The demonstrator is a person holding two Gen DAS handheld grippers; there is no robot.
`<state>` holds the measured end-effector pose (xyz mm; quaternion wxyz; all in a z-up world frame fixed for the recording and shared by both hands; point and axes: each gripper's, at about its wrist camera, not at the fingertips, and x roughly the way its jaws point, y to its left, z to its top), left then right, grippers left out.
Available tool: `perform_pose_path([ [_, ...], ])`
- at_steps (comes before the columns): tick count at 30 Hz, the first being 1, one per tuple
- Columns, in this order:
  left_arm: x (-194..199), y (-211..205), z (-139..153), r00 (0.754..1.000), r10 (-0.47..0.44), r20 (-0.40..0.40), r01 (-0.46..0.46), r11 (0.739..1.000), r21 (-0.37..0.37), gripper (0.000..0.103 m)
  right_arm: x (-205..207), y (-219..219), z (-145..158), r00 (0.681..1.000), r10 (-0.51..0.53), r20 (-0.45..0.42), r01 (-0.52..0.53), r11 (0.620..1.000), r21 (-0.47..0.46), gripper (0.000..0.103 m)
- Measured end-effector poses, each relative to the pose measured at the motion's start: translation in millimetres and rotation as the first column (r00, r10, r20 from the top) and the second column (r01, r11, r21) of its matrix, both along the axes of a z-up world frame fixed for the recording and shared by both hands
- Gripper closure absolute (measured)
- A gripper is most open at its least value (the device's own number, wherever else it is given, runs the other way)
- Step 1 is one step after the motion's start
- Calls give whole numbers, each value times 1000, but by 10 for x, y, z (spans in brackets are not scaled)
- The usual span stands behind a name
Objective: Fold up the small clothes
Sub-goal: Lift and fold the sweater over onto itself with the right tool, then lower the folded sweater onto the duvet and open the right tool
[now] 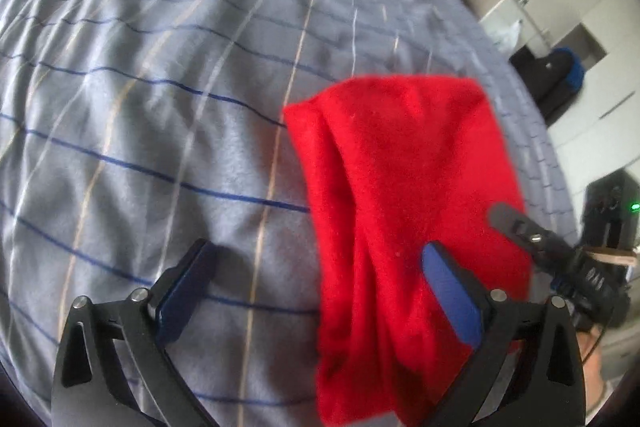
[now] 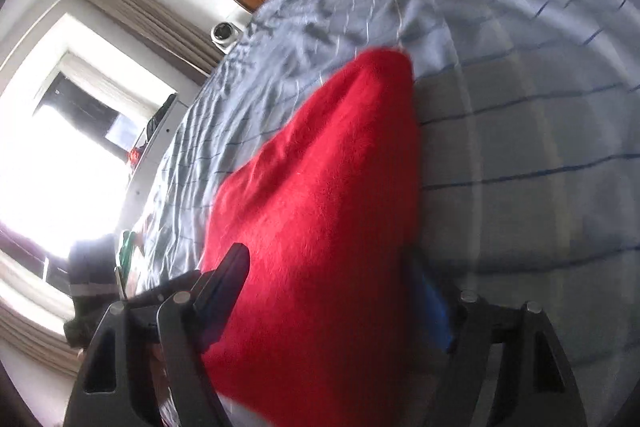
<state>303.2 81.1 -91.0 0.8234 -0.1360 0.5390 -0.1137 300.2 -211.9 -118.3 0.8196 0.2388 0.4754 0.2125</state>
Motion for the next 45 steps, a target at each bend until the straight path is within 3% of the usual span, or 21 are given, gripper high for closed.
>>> perform_pose_path([
  [2,7,-118,-12,1000,-2,15,2,998,57,1,10,214,8,999,30,30,-25,987,-160,40],
  [3,-5,-172,-8,1000,-9,29,7,997,75,7,-27,355,52,996,56,71,-35,962,-272,50],
  [4,-35,-239,1,999,-22,46,18,996,89,19,-72,454,87,991,80,105,-40,939,-342,58],
  [5,-75,-303,31,997,-46,65,40,995,87,57,-127,553,122,985,105,139,-39,910,-412,61],
  [6,-102,-358,52,995,-66,73,60,995,76,81,-197,664,174,975,131,178,-30,876,-482,65],
  [9,-192,-441,266,987,-89,131,72,989,131,85,-353,817,313,949,171,264,8,825,-565,69],
  [13,-348,-374,739,968,-92,232,69,992,108,85,-473,751,612,925,144,351,62,855,-515,71],
  [16,-361,-363,948,955,-97,280,69,992,108,84,-541,712,909,902,119,416,97,882,-462,71],
  [19,-290,-304,817,970,-83,226,50,988,149,60,-517,640,1058,904,77,421,108,911,-398,68],
  [20,-279,-270,723,976,-69,207,29,982,187,52,-469,618,1038,916,65,397,101,918,-383,64],
  [22,-385,-179,587,978,-41,205,-14,965,262,50,-417,534,911,948,36,316,95,917,-387,39],
  [23,-537,-115,558,974,-40,224,-27,957,290,46,-463,464,845,956,18,294,106,911,-400,32],
  [27,-1209,-50,657,933,-49,357,-96,921,377,6,-865,229,676,964,24,267,104,884,-456,20],
  [29,-1561,-102,759,900,-64,432,-137,898,417,1,-1155,93,605,969,27,246,98,871,-481,16],
  [31,-1809,-176,838,886,-72,458,-149,891,429,0,-1397,11,577,973,30,228,89,865,-494,16],
  [35,-2160,-285,946,905,-27,425,-161,903,399,0,-1869,-47,673,974,3,225,109,867,-485,14],
  [40,-2601,-289,1040,905,38,423,-201,916,347,0,-2425,-96,908,966,-55,251,160,893,-420,8],
  [45,-2803,-322,1184,920,13,393,-189,891,413,0,-2771,4,1103,959,-8,283,141,881,-451,6],
])
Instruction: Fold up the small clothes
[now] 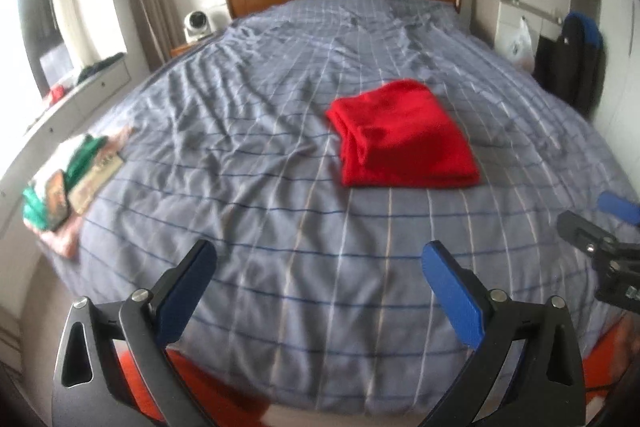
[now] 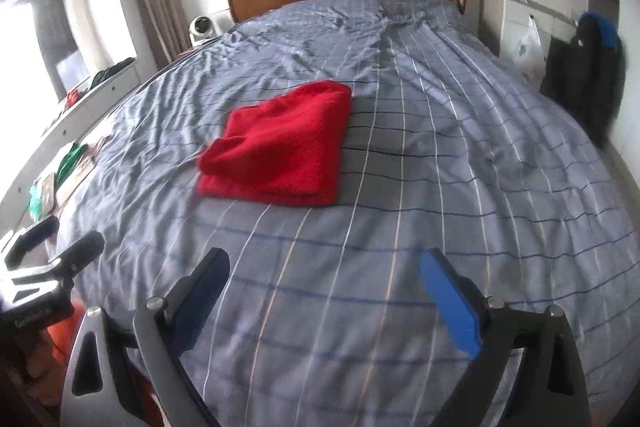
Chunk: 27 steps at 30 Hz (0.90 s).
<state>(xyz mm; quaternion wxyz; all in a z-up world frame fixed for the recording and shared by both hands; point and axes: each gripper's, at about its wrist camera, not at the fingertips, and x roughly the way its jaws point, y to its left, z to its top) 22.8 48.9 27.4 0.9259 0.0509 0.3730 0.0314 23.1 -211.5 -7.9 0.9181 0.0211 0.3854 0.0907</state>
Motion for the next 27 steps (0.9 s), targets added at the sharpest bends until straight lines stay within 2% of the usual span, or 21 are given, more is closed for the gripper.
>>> perform_pose_path([
  [3,-90,-39,79,1000,1,0,-1,999,35,0,-161,46,93,1000,21,9,-21,1000,-13,1],
  [10,-309,-112,244,998,-58,18,58,998,25,0,-377,112,290,999,44,-5,-44,999,-24,1],
  [14,-349,-130,290,998,-59,38,58,998,34,0,-424,96,398,999,49,10,-49,998,-31,1],
  [19,-282,-132,229,999,-50,-3,50,999,-14,0,-425,78,410,999,39,9,-38,998,-49,1],
  [27,-260,-165,180,999,-28,-39,27,999,-21,0,-435,89,388,999,42,2,-42,998,-55,1],
])
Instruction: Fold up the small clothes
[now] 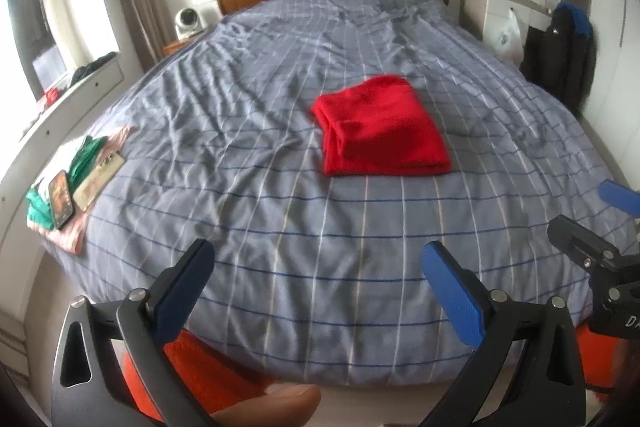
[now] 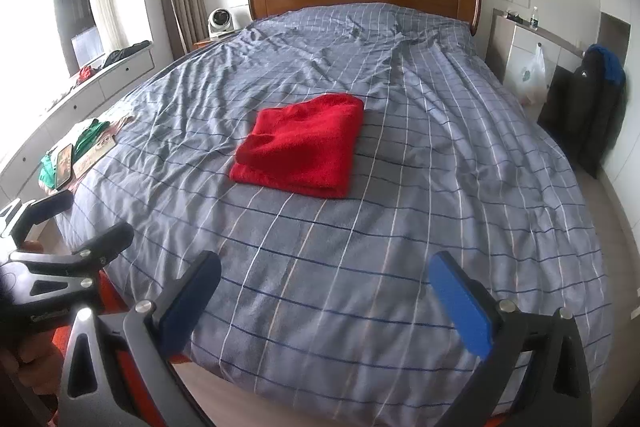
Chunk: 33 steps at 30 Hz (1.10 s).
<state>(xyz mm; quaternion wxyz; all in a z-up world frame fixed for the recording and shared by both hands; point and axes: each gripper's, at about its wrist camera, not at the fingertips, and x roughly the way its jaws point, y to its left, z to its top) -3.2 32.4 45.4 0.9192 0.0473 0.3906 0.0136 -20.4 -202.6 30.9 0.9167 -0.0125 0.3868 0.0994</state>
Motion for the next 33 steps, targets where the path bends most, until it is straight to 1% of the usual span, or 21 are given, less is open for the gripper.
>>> perform_pose_path([
  [3,-18,-13,16,1000,6,-9,-6,1000,4,0,-18,12,18,1000,8,3,-8,1000,6,1],
  [5,-33,-23,46,1000,-10,-11,10,1000,-4,0,-51,34,58,1000,20,12,-20,1000,8,1],
  [9,-98,-52,135,999,-30,16,30,1000,1,0,-124,101,148,998,45,36,-45,999,-2,1],
  [14,-123,-23,193,999,-21,30,21,1000,1,0,-155,165,206,998,50,46,-49,999,-18,1],
  [19,-123,-11,203,999,-21,36,21,1000,7,0,-141,203,173,998,54,31,-53,998,-27,1],
  [27,-95,5,176,1000,-17,8,17,1000,-7,0,-127,222,142,998,52,24,-51,998,-40,1],
  [33,-118,-19,183,999,-31,27,31,999,-16,0,-106,179,127,999,36,23,-35,999,-34,1],
])
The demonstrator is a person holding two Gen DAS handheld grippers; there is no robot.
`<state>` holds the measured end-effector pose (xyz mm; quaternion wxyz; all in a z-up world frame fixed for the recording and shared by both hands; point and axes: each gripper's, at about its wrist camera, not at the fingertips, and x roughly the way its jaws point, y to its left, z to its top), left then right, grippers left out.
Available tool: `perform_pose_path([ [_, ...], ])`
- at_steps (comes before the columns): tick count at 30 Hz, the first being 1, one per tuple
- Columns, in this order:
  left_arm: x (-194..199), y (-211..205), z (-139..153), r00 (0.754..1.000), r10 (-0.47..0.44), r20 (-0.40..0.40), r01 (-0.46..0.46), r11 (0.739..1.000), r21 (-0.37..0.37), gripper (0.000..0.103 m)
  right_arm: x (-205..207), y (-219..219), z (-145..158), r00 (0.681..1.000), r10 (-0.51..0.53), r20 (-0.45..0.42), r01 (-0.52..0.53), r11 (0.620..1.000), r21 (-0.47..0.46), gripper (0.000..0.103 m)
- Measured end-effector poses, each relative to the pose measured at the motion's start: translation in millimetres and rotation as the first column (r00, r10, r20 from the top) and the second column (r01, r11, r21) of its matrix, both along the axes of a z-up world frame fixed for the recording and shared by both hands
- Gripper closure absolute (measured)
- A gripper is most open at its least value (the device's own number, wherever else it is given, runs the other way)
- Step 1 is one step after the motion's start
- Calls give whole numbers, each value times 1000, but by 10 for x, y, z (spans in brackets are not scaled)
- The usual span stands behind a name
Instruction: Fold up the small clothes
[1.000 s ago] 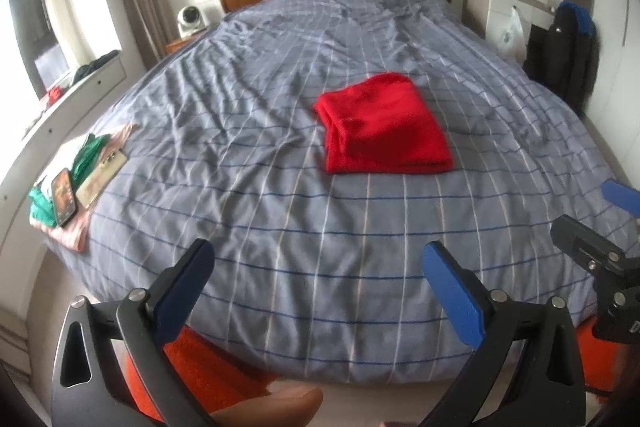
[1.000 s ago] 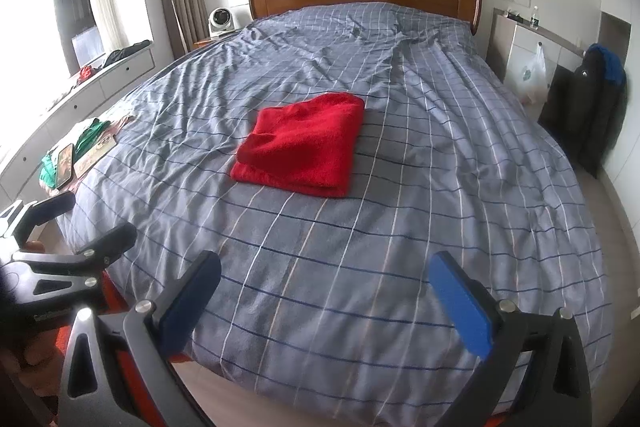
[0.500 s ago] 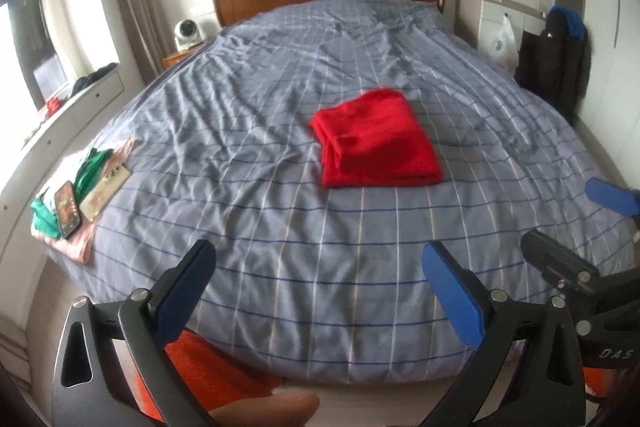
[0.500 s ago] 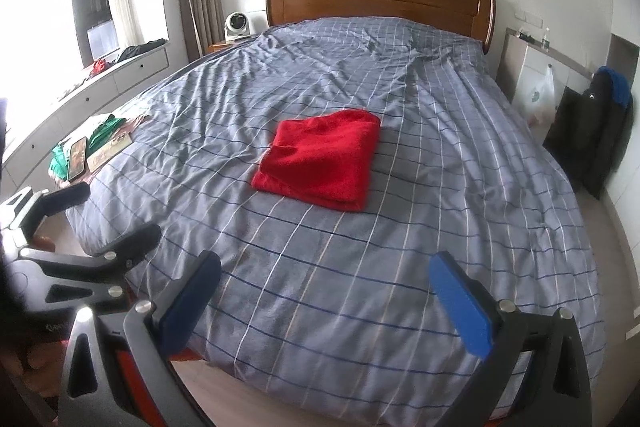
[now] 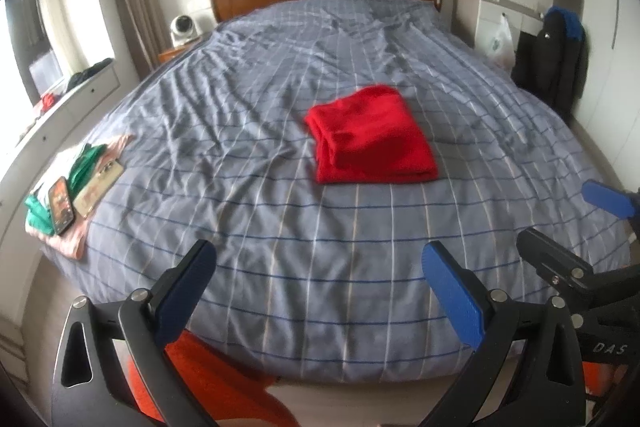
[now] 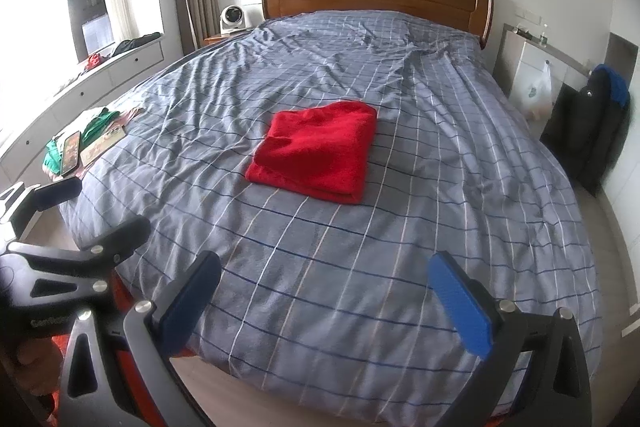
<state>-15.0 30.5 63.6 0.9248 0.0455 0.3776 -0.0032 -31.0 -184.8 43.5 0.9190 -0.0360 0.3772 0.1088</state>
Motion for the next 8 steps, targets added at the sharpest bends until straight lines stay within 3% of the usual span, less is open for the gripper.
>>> perform_pose_path([
  [8,-7,2,2,1000,3,8,-3,1000,-2,0,10,-44,-5,1000,-7,0,7,1000,4,1],
])
